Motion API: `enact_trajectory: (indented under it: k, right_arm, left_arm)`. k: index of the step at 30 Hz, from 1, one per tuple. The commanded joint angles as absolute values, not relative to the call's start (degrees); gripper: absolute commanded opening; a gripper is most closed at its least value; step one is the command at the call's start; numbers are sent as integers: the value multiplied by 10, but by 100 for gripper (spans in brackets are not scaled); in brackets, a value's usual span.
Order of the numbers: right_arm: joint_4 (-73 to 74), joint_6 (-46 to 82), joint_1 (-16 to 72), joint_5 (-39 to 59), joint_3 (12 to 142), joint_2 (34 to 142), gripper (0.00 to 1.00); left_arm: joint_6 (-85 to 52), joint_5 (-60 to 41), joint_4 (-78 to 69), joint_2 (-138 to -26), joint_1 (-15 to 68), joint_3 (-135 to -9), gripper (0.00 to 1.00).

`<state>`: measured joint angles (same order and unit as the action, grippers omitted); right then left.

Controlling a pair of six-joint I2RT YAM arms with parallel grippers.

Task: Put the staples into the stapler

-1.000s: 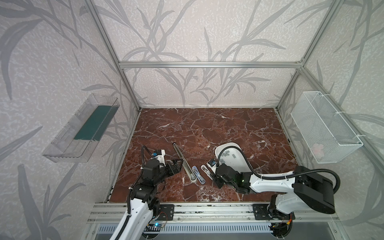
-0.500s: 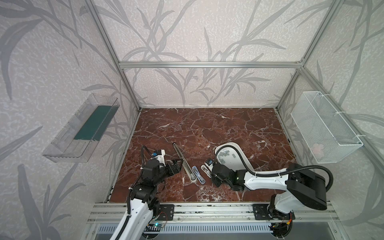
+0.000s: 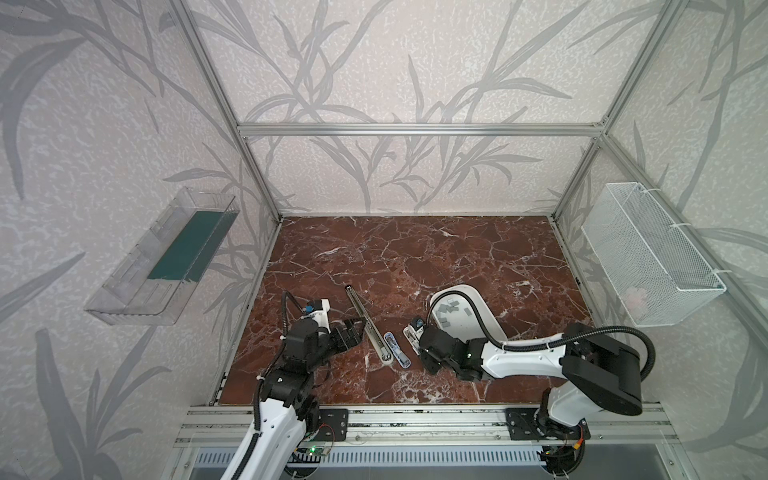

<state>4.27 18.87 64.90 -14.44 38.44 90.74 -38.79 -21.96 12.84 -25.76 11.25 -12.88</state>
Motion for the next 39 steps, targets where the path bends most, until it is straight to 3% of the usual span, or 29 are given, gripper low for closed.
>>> enact_trajectory:
  k: [1, 4, 24, 32, 35, 39]
  right_arm:
    - [38, 206, 653, -149, 396, 911, 18]
    - [37, 210, 653, -151, 401, 898, 10]
    - [-7, 235, 615, -161, 386, 761, 12]
    - [-41, 278, 447, -145, 311, 639, 15]
    - [-21, 291, 378, -73, 288, 648, 16]
    - [37, 284, 354, 2, 290, 716, 14]
  left_arm:
    - [-387, -208, 138, -252, 114, -127, 99]
    - [-387, -206, 137, -253, 114, -127, 99]
    - [-387, -202, 135, -253, 114, -127, 99]
    - [-386, -196, 134, -253, 114, -128, 99]
    - [-382, -184, 126, -257, 114, -130, 99]
    - [-375, -164, 125, -274, 114, -137, 99]
